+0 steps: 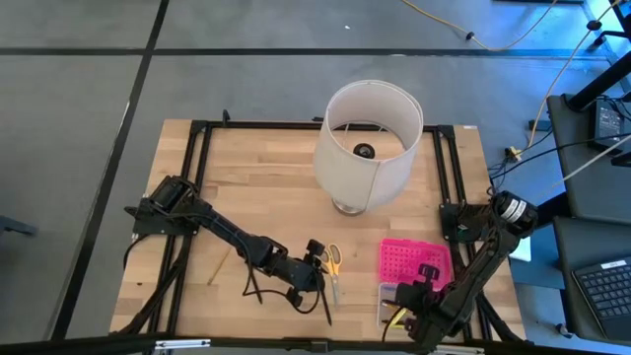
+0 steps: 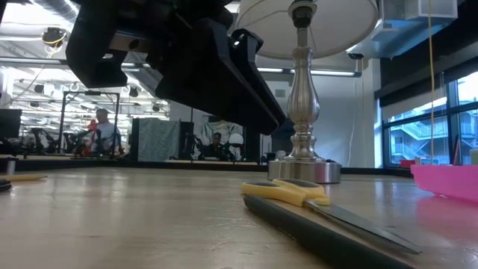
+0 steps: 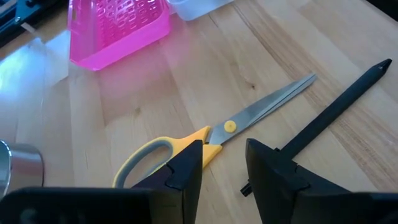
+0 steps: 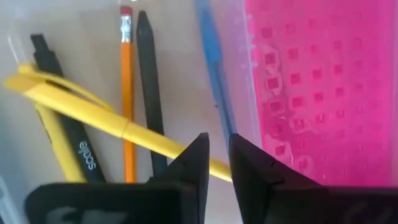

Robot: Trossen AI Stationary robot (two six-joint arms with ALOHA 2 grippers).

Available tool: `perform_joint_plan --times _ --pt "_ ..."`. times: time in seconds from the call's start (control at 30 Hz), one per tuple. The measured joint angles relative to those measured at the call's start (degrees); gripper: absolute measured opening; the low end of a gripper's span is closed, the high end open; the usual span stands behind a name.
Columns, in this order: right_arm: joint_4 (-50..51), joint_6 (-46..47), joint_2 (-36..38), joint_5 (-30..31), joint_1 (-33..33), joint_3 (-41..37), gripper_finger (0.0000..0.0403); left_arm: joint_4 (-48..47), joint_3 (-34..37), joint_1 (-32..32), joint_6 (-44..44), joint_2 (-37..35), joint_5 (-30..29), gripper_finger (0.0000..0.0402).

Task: Pick & place school supplies into a supply box
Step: Put the blue pen into the supply box, then put the black pen into the supply box

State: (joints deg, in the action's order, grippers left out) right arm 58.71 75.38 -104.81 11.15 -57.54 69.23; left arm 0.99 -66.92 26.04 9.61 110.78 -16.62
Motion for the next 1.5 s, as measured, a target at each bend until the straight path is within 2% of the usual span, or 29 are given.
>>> perform_joint_plan --times 0.23,0.33,0.53,0.87,0.93,1.1,1.23,1.5 --pt "-2.4 -3.0 -1.9 -2.5 0.8 0.0 0.0067 0.0 0.0 0.0 0.0 0.0 0.0 0.0116" --pt "-3.6 -4.4 -2.8 -5.9 0.8 0.0 0.0067 0.0 0.0 0.0 0.0 0.0 0.0 0.0116" --pt "-4.1 -0.8 -2.8 -10.1 0.5 0.7 0.0067 0.0 0.0 0.0 0.0 0.0 0.1 0.0116" --pt "-11.2 -0.9 -2.8 -12.3 -0.8 3.8 0.0067 0.0 0.0 0.0 0.1 0.0 0.2 0.0116" --pt "-9.9 -0.9 -2.8 -11.9 -1.0 4.1 0.0067 0.0 0.0 0.0 0.5 0.0 0.1 0.0116" --pt "-5.0 -0.9 -2.8 -4.6 -2.5 4.7 0.0067 0.1 0.0 0.0 3.2 0.0 0.2 0.0116" --pt "-3.3 0.8 -2.8 -2.7 -3.6 4.8 0.0067 0.2 0.0 0.0 5.7 0.0 4.2 0.0116" --pt "-1.5 2.4 -2.8 -2.6 -2.9 4.8 0.0067 0.2 0.0 -1.2 4.4 0.4 13.2 0.0116"
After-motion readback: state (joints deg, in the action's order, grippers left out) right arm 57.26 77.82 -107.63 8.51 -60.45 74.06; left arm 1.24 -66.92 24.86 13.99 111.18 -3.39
